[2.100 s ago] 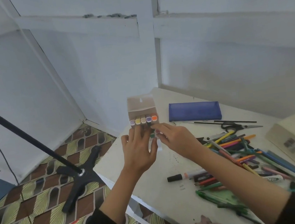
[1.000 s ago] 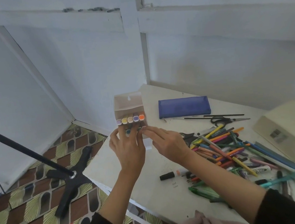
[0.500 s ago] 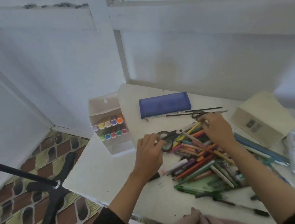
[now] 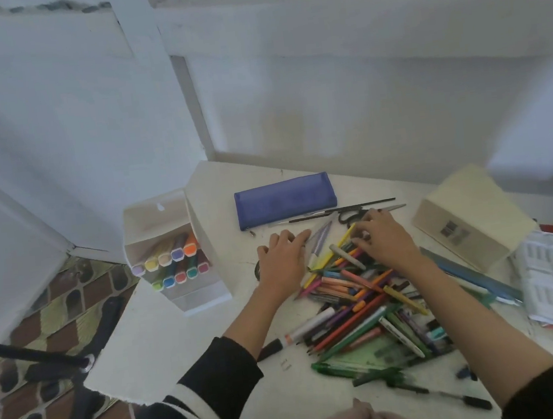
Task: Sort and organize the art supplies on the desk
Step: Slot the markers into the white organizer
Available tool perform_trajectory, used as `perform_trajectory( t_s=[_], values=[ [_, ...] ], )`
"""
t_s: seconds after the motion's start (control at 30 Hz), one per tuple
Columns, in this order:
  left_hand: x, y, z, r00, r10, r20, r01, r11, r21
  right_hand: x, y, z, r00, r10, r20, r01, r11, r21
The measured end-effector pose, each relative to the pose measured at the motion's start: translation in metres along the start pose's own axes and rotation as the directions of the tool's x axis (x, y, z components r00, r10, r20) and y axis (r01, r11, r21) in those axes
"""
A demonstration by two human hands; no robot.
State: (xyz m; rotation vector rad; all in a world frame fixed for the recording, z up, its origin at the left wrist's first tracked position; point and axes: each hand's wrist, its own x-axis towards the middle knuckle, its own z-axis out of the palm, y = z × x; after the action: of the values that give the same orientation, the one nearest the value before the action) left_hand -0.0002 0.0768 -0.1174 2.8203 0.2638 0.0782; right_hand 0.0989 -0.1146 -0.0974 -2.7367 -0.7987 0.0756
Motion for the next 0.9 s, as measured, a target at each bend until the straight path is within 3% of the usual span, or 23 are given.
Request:
perform_trajectory(
  t_s=[0.23, 0.37, 0.7, 0.77, 0.83, 0.9],
  values=[
    [0.005, 0.002, 0.001, 0.99, 0.038, -0.138, -0.037, 0.999, 0.012, 0.006, -0.002, 0.001, 0.997, -0.033, 0.069, 0.034, 0.999, -0.015],
    [0.01, 0.01, -0.002, 0.998, 0.001, -0.058, 0.004, 0.996, 0.084, 0.015, -0.008, -0.003, 0.985, -0.057, 0.164, 0.075, 0.991, -0.107],
    [0.022, 0.028, -0.027, 0.987, -0.159, 0.018, 0.16, 0.98, -0.118, 0.028, -0.025, -0.006, 0.957, -0.162, 0.24, 0.196, 0.973, -0.123],
    [0.023, 0.024, -0.029, 0.977, -0.194, 0.088, 0.209, 0.952, -0.223, 0.03, -0.019, -0.01, 0.949, -0.199, 0.245, 0.214, 0.976, -0.034],
    [0.021, 0.02, -0.032, 0.977, -0.178, 0.118, 0.207, 0.921, -0.33, 0.03, -0.015, -0.02, 0.953, -0.219, 0.209, 0.171, 0.959, 0.224],
    [0.018, 0.02, -0.038, 0.969, -0.182, 0.166, 0.231, 0.904, -0.358, 0.024, -0.013, -0.035, 0.966, -0.189, 0.174, 0.086, 0.877, 0.473]
  ],
)
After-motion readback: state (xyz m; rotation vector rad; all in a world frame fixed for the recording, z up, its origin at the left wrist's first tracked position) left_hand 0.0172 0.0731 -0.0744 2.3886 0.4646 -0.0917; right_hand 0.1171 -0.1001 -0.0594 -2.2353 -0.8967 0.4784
